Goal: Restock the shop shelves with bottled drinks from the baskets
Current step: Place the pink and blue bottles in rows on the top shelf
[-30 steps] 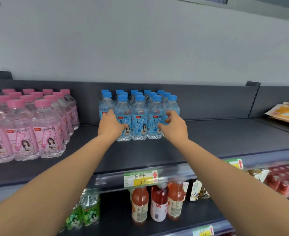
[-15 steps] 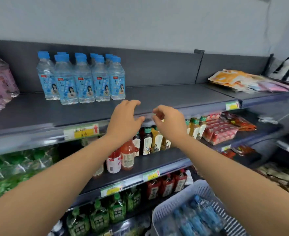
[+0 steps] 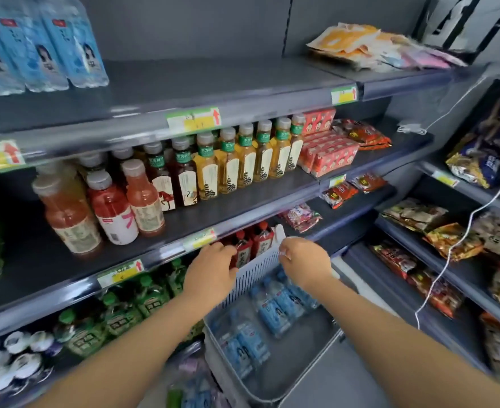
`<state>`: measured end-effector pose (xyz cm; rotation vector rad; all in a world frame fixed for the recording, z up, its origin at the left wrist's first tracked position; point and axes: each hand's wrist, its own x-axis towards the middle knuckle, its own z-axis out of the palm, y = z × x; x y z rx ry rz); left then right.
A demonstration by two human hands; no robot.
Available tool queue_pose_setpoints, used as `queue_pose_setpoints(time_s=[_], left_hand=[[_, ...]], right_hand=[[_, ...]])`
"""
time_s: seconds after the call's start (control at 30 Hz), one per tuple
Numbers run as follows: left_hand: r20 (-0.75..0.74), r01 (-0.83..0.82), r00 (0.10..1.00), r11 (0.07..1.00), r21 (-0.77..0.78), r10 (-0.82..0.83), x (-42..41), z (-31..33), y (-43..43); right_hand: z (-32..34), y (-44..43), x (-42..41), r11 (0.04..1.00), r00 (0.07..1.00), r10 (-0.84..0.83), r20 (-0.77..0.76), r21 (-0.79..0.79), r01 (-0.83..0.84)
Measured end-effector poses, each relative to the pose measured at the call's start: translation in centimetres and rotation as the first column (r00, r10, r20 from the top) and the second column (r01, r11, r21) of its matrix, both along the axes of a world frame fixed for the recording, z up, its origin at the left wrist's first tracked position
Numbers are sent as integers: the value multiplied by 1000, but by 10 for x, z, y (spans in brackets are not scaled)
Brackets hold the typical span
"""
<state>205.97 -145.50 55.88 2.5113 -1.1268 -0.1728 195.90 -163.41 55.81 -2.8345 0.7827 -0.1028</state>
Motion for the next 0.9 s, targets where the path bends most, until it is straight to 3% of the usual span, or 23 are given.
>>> queue_pose_setpoints(time_s=[0.23,0.53,0.7,0.9], left_hand=[[-40,127,992,942,309,-121,-22,-87,-19],[-176,266,964,659,704,-202,-34,-180,-47],[-296,277,954,534,799,-51,-28,-229,-57],[-363,213,900,481,850,242,-21,-263,-66]], right_hand=[[-95,2,-29,993,977,-6,-211,115,30],[-199,12,-26,943,862,64,-503,313,113],[-248,15,-11,852,800,118,-588,474,223],[-284,26,5,708,764,139,-630,603,368]])
